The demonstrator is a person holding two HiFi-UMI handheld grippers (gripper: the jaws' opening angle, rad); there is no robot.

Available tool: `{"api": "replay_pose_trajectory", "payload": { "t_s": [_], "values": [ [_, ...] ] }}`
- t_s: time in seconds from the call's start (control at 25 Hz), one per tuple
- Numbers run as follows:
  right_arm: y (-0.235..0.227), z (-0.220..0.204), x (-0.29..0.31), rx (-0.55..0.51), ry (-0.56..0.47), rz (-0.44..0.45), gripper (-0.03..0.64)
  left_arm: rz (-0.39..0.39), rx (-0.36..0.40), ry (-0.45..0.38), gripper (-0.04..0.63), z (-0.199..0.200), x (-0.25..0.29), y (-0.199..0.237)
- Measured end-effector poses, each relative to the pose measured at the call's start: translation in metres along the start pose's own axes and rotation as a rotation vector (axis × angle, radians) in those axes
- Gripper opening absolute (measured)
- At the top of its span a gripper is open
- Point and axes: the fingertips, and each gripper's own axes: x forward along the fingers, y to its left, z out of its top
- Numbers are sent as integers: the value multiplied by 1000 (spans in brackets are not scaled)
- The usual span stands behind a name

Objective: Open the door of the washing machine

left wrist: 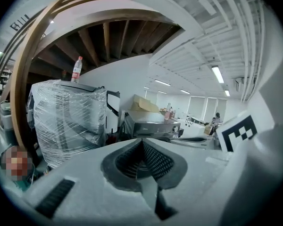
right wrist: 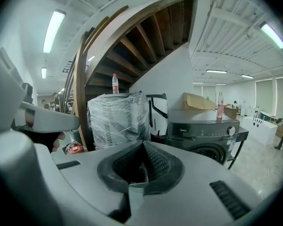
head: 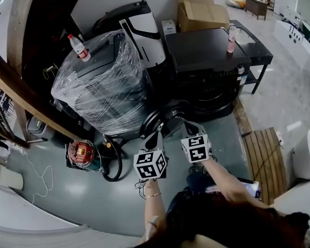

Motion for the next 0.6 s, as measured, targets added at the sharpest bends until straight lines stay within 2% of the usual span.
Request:
{"api": "replay_pose_trajectory", "payload": {
  "t_s": [0.36,0.6],
  "values": [
    [-35,16,-28,-43,-59,-50,0,-27,43,-71,12,31,6,-38],
    [-59,26,-56,-83,-80,-49,0,-17,73,-107,13,48,4,-79]
  ]
}}
